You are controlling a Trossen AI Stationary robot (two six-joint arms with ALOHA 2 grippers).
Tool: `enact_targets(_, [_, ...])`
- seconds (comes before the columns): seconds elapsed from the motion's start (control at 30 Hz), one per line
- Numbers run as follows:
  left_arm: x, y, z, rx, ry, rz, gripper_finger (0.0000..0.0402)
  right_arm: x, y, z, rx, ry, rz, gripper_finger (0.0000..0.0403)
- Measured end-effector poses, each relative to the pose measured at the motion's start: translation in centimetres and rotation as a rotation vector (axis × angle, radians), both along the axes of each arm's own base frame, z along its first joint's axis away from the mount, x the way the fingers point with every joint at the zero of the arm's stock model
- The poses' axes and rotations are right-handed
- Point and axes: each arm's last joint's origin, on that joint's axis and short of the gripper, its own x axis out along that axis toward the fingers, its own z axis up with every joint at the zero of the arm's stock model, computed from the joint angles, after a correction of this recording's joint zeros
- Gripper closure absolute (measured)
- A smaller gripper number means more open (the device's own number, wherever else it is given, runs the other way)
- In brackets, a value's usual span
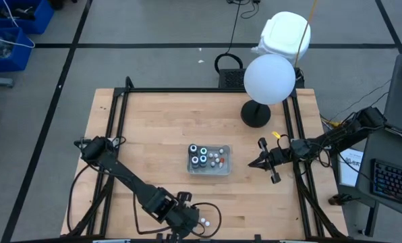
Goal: Pick & Place food coloring
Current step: Put the small blue food coloring bottle into the gray bin
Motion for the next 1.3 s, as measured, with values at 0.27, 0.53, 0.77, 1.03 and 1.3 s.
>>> enact_targets(0.27, [0.4, -0.1, -1.2, 0.009, 0.017, 0.005, 0.0247, 0.0, 0.0, 0.0, 0.002, 0.001, -0.001, 0.0403])
enact_targets(0.53, [1.0, -0.6, -3.3, 0.026, 0.052, 0.004, 0.0205, 0.0, 0.0, 0.0, 0.003, 0.001, -0.002, 0.0403])
enact_targets(0.77, [1.3, -1.0, -5.1, 0.046, 0.086, 0.006, 0.0204, 0.0, 0.0, 0.0, 0.003, 0.001, -0.002, 0.0403])
enact_targets(1.03, [1.3, -1.2, -6.1, 0.069, 0.108, -0.002, 0.0203, 0.0, 0.0, 0.0, 0.003, 0.001, -0.002, 0.0403])
enact_targets(1.3, [0.5, -1.1, -7.8, 0.091, 0.141, 0.016, 0.0204, 0.0, 0.0, 0.0, 0.003, 0.002, -0.002, 0.0403])
